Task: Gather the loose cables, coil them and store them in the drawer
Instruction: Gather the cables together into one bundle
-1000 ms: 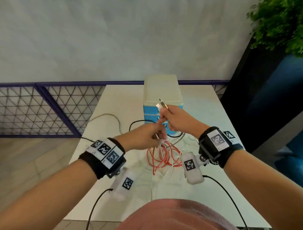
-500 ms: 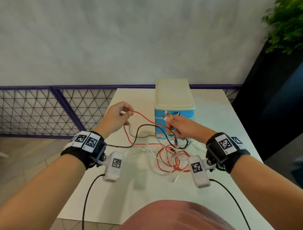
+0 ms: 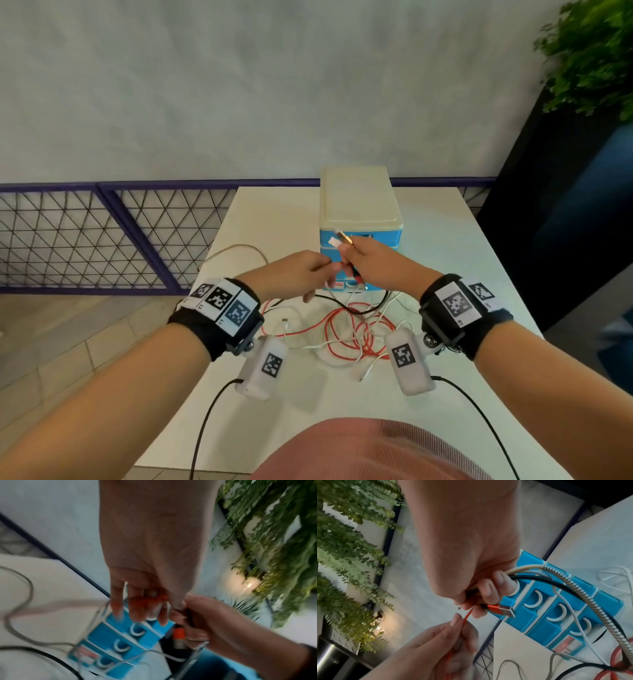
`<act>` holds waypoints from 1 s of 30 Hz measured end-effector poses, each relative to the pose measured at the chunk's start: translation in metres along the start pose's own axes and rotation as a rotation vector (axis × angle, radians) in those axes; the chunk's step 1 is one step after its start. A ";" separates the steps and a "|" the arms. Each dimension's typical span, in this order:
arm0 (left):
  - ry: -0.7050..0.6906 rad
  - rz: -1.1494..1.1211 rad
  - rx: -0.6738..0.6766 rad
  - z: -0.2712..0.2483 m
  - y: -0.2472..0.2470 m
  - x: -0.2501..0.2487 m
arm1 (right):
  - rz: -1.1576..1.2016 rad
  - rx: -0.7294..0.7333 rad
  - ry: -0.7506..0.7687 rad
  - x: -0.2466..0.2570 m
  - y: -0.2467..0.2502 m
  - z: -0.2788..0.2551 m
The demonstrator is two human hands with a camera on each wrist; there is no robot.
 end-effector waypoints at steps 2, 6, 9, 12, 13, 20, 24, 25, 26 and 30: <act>0.000 -0.146 -0.059 0.002 0.004 -0.011 | 0.133 -0.092 -0.062 -0.010 0.009 0.004; 0.089 -0.502 -0.328 -0.001 0.038 -0.011 | 0.388 -0.214 -0.173 -0.031 0.031 0.005; 0.021 -0.556 -0.414 -0.004 0.055 -0.019 | 0.660 -0.165 -0.235 -0.035 0.028 0.003; 0.030 -0.514 -0.346 -0.005 0.045 -0.025 | 0.914 -0.032 -0.184 -0.014 0.013 0.004; 0.043 -0.500 -0.321 -0.004 0.039 -0.025 | 0.986 -0.013 -0.161 -0.005 0.011 0.005; 0.003 -0.486 -0.183 -0.006 0.007 -0.030 | 1.065 -0.101 -0.089 0.019 0.012 0.012; -0.044 -0.385 -0.008 -0.011 -0.017 -0.020 | 1.079 -0.268 -0.047 0.021 0.034 0.010; -0.045 -0.279 0.011 -0.013 -0.022 -0.010 | 1.069 -0.326 -0.040 0.019 0.043 0.008; -0.042 -0.161 0.029 -0.014 -0.027 0.003 | 1.049 -0.373 -0.028 0.018 0.052 0.007; 0.093 0.168 0.116 -0.024 -0.038 0.080 | 1.052 -0.493 -0.016 0.011 0.082 0.003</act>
Point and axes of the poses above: each hand's wrist, its own z-axis towards the middle knuckle, its own y-axis out of the back of the hand, x = y × z, the point moved 8 cm from there along z, towards the middle knuckle, and after that the axes turned 8 degrees about -x, right-handed, at the moved point
